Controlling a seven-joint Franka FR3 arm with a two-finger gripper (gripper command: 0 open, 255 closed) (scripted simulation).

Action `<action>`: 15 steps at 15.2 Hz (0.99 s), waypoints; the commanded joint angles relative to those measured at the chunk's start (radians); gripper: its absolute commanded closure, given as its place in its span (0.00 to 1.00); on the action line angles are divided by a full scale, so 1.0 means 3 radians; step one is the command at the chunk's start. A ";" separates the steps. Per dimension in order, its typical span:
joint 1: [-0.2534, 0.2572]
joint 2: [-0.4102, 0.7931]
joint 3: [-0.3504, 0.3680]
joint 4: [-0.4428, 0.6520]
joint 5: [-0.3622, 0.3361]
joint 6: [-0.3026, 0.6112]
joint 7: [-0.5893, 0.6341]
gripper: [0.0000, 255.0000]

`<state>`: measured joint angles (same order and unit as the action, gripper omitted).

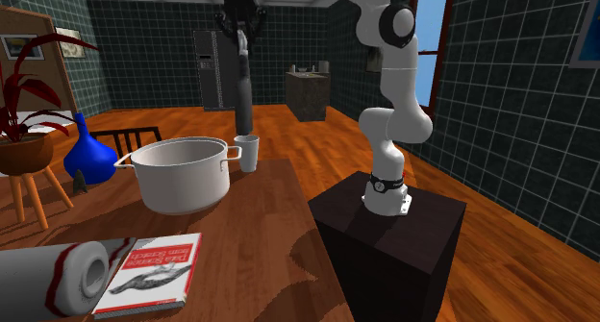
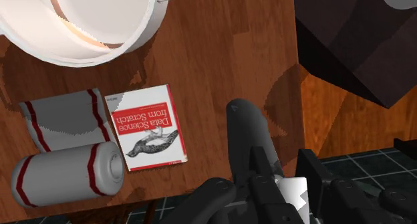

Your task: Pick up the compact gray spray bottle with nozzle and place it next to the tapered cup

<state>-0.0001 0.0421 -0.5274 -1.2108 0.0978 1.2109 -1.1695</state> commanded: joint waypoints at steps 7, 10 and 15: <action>-0.0197 -0.0453 -0.0218 -0.0475 -0.0282 0.0059 -0.0506 1.00; -0.0286 -0.0536 -0.0334 -0.0536 -0.0354 0.0046 -0.0728 1.00; -0.0450 -0.0583 -0.0568 -0.0543 -0.0432 0.0011 -0.1145 1.00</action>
<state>-0.1256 -0.1300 -0.6840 -1.3711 -0.0268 1.2140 -1.4870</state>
